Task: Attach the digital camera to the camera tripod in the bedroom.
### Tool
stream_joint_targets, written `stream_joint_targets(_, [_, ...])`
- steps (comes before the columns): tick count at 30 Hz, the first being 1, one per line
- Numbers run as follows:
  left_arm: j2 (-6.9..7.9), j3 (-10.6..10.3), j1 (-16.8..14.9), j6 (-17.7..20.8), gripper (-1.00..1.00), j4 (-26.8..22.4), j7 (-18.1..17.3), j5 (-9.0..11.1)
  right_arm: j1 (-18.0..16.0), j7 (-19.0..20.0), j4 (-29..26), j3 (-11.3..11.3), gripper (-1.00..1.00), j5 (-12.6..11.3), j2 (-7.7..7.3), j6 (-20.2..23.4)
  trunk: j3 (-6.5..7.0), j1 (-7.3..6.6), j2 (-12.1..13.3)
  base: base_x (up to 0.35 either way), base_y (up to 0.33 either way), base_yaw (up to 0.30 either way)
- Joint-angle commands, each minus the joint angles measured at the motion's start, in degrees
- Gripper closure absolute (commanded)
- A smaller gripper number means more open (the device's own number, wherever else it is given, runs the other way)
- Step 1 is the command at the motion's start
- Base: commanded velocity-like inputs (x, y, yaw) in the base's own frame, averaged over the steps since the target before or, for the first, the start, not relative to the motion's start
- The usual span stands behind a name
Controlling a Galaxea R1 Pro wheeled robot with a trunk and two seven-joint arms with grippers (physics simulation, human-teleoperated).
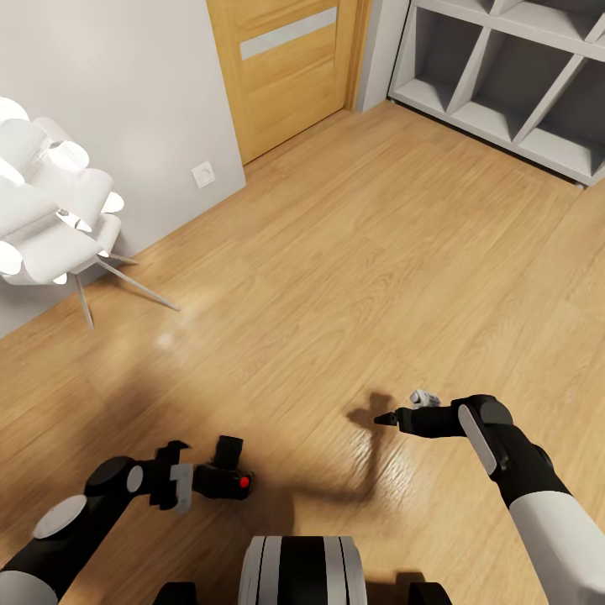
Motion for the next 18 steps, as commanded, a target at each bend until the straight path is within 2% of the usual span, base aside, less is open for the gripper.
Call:
stream_joint_targets(1, [-0.58, -0.18, -0.02, 0.28, -1.00, 0.13, -0.03, -0.17, -0.02, 0.06, -0.03, 0.10, -1.00, -0.06, -0.08, 0.21, -0.03, -0.01, -0.02, 0.000, 0.000, 0.000])
stream_joint_targets(7, [-2.13, -0.22, -0.02, 0.10, -1.00, 0.44, 0.20, -0.18, -0.02, 0.11, -0.03, 0.12, -1.00, -0.08, -0.12, 0.25, -0.03, -0.01, -0.02, 0.000, 0.000, 0.000])
stream_joint_targets(18, [-2.61, -0.16, -0.02, -0.44, -1.00, 0.48, 0.17, -0.04, -0.02, 0.14, -0.03, 0.08, -1.00, 0.00, -0.19, 0.26, -0.03, -0.01, -0.02, 0.000, 0.000, 0.000])
